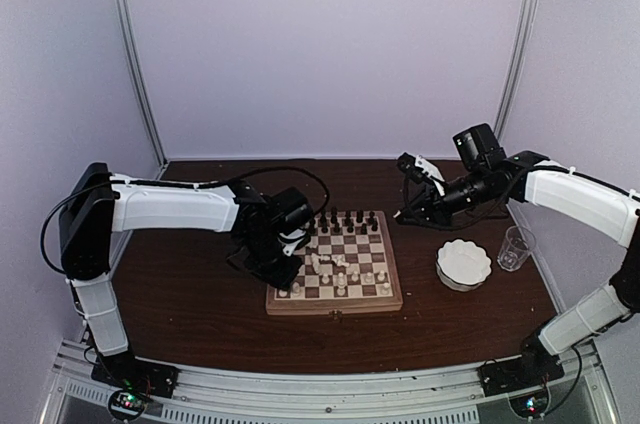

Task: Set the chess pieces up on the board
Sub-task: Place the rook at a1, then pick up the pawn from the chessboard.

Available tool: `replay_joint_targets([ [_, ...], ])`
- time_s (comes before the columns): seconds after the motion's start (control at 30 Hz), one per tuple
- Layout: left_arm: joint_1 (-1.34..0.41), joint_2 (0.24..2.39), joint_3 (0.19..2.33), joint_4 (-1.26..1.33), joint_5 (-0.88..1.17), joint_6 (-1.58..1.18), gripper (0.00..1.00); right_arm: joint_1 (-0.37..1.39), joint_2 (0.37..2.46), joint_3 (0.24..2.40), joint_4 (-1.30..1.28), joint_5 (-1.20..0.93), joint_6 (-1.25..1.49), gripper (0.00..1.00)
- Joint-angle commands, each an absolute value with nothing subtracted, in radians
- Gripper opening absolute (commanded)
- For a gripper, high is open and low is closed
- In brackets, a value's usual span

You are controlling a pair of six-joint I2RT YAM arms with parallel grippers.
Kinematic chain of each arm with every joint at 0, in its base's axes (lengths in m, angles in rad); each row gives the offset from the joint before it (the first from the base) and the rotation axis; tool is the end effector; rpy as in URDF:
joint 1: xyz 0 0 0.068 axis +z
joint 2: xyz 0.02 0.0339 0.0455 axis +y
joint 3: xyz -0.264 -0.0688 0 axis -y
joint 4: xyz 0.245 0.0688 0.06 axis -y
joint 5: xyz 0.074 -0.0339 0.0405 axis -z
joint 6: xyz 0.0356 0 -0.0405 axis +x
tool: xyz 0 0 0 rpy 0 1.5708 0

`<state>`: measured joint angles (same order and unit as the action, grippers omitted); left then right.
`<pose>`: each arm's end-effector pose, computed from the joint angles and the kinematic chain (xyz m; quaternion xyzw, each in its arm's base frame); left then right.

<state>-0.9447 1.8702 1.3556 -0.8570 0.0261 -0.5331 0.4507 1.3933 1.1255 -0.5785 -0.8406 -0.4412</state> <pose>0.2116 -0.2942 0.1900 0.2046 0.9737 -0.0766 0.0647 0.2498 0.1503 0.2932 -0.4987 0.7079 0.3831 0.3217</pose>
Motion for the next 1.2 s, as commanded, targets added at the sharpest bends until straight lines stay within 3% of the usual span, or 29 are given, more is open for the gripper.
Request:
replay_joint_targets([
  [0.0,-0.951,1.881,1.373,-0.853,0.015,-0.54,0.17,0.442,1.391,1.112,-0.565,-0.861,-0.444,0.02],
  [0.37,-0.95,1.846,1.38,-0.861,0.031,-0.55,0.33,0.439,1.388,1.112,-0.566,-0.861,-0.445,0.02],
  [0.63,-0.949,1.691,1.494,-0.94,-0.123,-0.55,0.42,0.444,1.389,1.155,-0.631,-0.899,-0.49,0.03],
  [0.97,-0.949,1.727,1.611,-0.513,0.329,-0.666,0.46,0.561,1.424,1.327,-0.841,-0.845,-0.622,0.03],
  [1.17,-0.949,1.775,1.633,-0.45,0.359,-0.739,0.47,0.639,1.451,1.376,-0.879,-0.68,-0.681,0.03],
])
